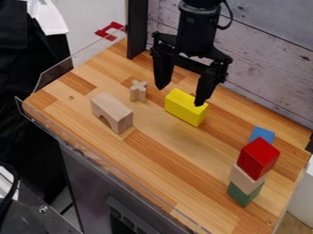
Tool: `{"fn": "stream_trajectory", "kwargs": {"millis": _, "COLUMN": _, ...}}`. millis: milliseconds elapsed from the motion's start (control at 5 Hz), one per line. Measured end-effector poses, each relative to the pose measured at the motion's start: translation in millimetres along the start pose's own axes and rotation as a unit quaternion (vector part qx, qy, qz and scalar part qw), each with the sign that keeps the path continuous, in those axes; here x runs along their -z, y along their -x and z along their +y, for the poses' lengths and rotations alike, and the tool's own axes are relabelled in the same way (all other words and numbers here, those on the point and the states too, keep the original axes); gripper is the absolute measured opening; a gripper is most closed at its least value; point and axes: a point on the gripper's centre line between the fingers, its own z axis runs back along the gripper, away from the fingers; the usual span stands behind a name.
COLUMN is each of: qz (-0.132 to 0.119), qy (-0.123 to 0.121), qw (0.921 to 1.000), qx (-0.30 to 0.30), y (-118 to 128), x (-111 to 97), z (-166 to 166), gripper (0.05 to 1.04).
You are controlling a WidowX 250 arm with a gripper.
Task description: Put the blue rectangle on top of the red cube
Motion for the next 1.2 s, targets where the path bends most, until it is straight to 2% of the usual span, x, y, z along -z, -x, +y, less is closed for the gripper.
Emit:
{"fn": "stream_trajectory", "kwargs": {"millis": 200, "qz": 0.019, "qy": -0.001, "qw": 0.9998, "qx": -0.001, "y": 3, "x": 10, "z": 0, "gripper": 1.001}}
{"fn": "stream_trajectory", "kwargs": {"millis": 400, "qz": 0.008, "qy": 0.003, "qw": 0.9994, "qx": 0.034, "y": -1, "x": 9, "z": -24, "gripper": 1.001}}
{"fn": "stream_trajectory", "kwargs": {"millis": 800, "qz": -0.02, "qy": -0.011, "qw": 0.9955, "qx": 0.092, "y": -12, "x": 0, "z": -63, "gripper": 1.001}}
{"fn": "stream_trajectory", "kwargs": {"millis": 1000, "qz": -0.019, "qy": -0.005, "qw": 0.9942, "qx": 0.106, "y": -18, "x": 4, "z": -84, "gripper": 1.001}}
{"fn": "stream_trajectory", "kwargs": {"millis": 1200, "qz": 0.002, "qy": 0.007, "qw": 0.9933, "qx": 0.115, "y": -22, "x": 11, "z": -94, "gripper": 1.001}}
